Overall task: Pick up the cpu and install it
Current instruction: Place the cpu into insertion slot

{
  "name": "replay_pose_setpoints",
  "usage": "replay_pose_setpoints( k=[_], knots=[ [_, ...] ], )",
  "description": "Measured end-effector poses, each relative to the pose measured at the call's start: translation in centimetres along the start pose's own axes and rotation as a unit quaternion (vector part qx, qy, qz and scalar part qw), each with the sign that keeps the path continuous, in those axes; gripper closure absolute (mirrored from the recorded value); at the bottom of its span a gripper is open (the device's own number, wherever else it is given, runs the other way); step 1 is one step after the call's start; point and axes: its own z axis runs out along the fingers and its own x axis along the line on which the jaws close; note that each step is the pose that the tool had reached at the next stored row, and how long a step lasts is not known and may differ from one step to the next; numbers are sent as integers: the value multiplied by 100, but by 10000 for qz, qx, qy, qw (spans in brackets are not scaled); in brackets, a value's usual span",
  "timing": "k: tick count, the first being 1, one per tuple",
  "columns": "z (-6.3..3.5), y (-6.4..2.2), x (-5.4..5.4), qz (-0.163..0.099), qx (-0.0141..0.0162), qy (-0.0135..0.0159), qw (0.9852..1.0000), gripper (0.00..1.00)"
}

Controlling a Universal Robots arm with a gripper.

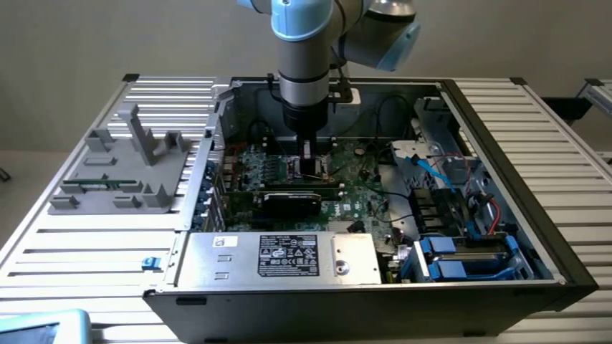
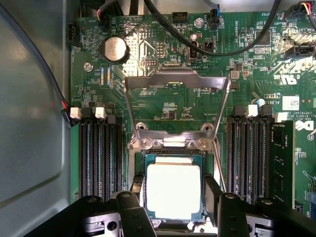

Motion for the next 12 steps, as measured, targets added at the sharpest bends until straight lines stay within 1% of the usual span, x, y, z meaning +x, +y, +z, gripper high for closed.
replay_pose_setpoints(
  k=[12],
  knots=[
    [3, 0, -3, 1, 0, 1, 10000, 44]
  ],
)
